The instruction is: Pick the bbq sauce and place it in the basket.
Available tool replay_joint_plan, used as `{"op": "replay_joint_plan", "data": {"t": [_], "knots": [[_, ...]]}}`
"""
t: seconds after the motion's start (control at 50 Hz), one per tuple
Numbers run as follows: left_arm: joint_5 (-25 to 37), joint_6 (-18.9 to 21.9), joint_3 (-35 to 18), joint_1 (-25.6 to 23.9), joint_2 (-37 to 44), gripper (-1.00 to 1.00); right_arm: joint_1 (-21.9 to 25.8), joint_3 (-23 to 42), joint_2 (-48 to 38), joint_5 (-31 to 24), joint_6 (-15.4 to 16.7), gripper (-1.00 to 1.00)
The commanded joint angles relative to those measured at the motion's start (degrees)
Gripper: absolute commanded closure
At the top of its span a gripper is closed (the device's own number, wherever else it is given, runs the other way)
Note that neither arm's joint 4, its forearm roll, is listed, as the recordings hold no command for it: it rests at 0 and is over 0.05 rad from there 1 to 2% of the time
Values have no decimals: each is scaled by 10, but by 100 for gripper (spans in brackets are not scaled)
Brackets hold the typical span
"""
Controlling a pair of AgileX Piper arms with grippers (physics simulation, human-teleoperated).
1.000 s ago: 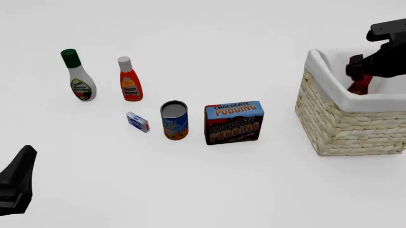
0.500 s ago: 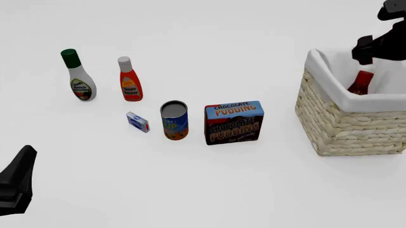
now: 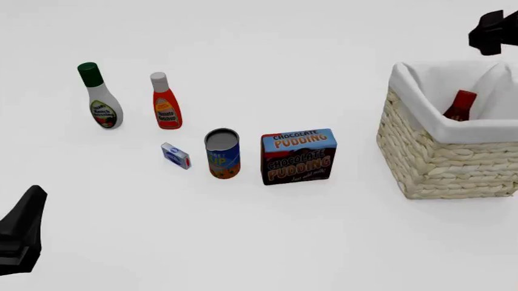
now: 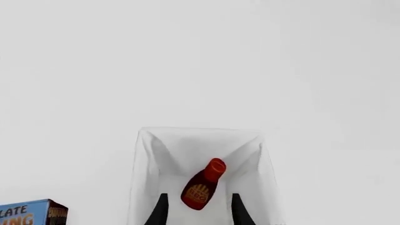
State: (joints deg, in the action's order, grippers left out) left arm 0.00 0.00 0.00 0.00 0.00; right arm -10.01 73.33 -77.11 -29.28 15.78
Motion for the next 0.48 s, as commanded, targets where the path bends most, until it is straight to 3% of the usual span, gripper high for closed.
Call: {"op": "replay_joint_plan", "data": {"t": [0.02, 0.48], "knots": [[0, 0, 0, 0, 0, -100, 6, 16, 32, -20, 0, -100], [0, 0, 0, 0, 0, -100, 25, 51, 82, -47, -12, -100]]}}
